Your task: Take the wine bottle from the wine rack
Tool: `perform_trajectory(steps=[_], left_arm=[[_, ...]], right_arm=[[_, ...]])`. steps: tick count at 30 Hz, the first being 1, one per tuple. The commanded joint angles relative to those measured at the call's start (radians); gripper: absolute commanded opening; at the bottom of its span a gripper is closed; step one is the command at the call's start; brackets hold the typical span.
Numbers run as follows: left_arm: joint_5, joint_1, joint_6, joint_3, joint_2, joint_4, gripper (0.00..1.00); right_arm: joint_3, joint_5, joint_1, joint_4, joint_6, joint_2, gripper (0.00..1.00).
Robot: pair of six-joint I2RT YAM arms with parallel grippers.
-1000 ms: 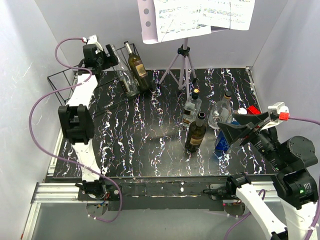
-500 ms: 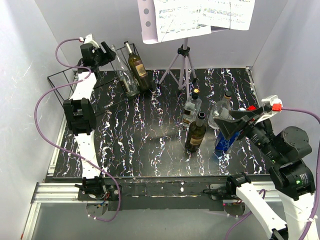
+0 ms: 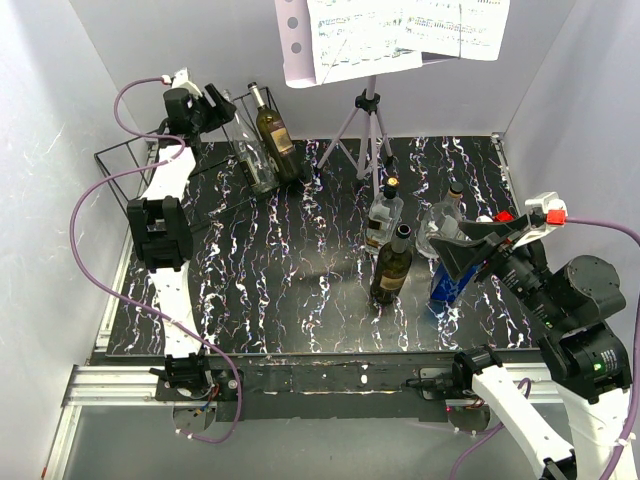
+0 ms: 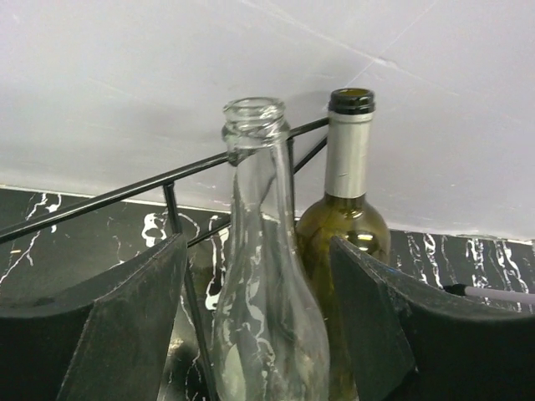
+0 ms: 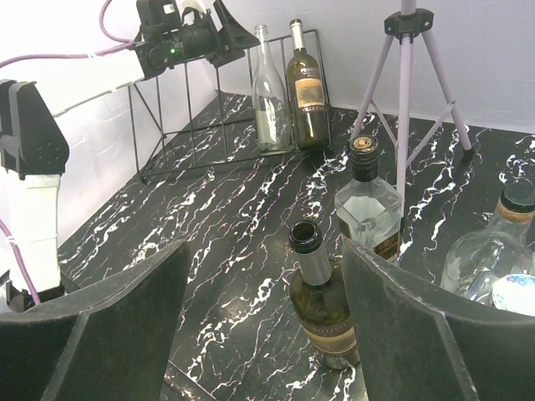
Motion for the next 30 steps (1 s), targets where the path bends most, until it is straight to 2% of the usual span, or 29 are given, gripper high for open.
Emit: perform_trajectory(steps=[1, 19, 26, 28, 30], left_arm=[[0.036, -0.009, -0.027, 0.071, -0.027, 0.018, 0.67], [0.045, -0.021, -0.064, 0.166, 0.116, 0.038, 0.65], [0.071, -0.027, -0.066, 0.201, 0.174, 0.122, 0.62], [0.094, -0.029, -0.064, 0.212, 0.18, 0.15, 0.57], [0.111, -0.03, -0.06, 0.211, 0.177, 0.176, 0.47]], right_arm=[[0.026, 0.007, -0.002, 0.03, -0.005, -0.01, 0.81], [0.04, 0.019, -0.002, 0.03, -0.005, 0.017, 0.81], [0.037, 0.022, -0.002, 0.039, -0.003, 0.031, 0.81], [0.038, 0.018, -0.002, 0.044, -0.002, 0.043, 0.81], [0.038, 0.01, -0.002, 0.053, 0.003, 0.051, 0.8]])
